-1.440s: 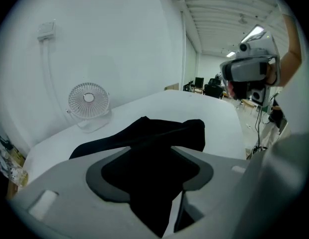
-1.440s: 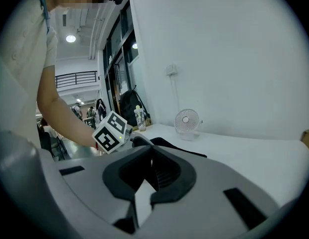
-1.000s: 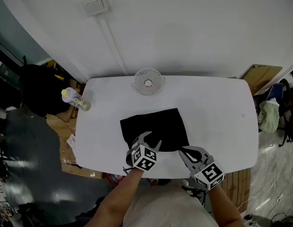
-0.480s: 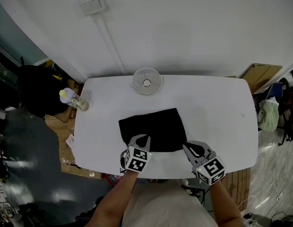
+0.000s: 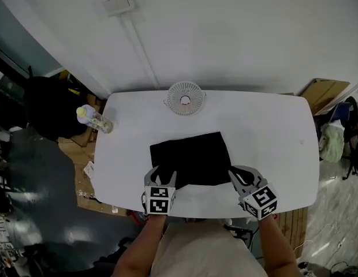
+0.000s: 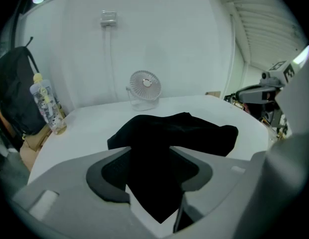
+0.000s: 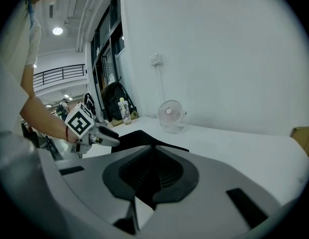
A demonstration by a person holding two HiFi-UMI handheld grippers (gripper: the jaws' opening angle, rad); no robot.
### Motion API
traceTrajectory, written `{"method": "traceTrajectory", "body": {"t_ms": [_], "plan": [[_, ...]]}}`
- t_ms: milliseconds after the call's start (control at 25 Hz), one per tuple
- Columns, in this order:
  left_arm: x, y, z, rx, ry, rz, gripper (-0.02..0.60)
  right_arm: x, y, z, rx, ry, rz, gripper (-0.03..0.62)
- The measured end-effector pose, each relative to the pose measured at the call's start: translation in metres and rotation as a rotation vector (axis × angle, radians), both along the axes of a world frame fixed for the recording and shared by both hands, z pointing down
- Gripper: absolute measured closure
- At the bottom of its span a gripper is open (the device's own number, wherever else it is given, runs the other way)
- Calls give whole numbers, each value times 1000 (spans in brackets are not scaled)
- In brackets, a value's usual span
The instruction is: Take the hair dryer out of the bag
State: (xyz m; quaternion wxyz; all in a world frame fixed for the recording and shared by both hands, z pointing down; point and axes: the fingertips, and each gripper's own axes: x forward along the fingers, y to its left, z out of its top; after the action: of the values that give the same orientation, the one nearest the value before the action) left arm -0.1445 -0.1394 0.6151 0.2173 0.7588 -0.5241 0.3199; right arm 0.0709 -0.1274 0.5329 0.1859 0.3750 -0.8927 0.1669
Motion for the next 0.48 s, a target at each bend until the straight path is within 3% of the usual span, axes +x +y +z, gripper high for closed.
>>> {"method": "traceTrajectory", "body": {"t_ms": [280,480], "plan": [[-28,1,11,-71,73,-138,287,-9,-2,8,-21,16,-18,576],[-28,-2,24,-139,193,-129,288,-12,-3,10,-29,23,-17,575]]}}
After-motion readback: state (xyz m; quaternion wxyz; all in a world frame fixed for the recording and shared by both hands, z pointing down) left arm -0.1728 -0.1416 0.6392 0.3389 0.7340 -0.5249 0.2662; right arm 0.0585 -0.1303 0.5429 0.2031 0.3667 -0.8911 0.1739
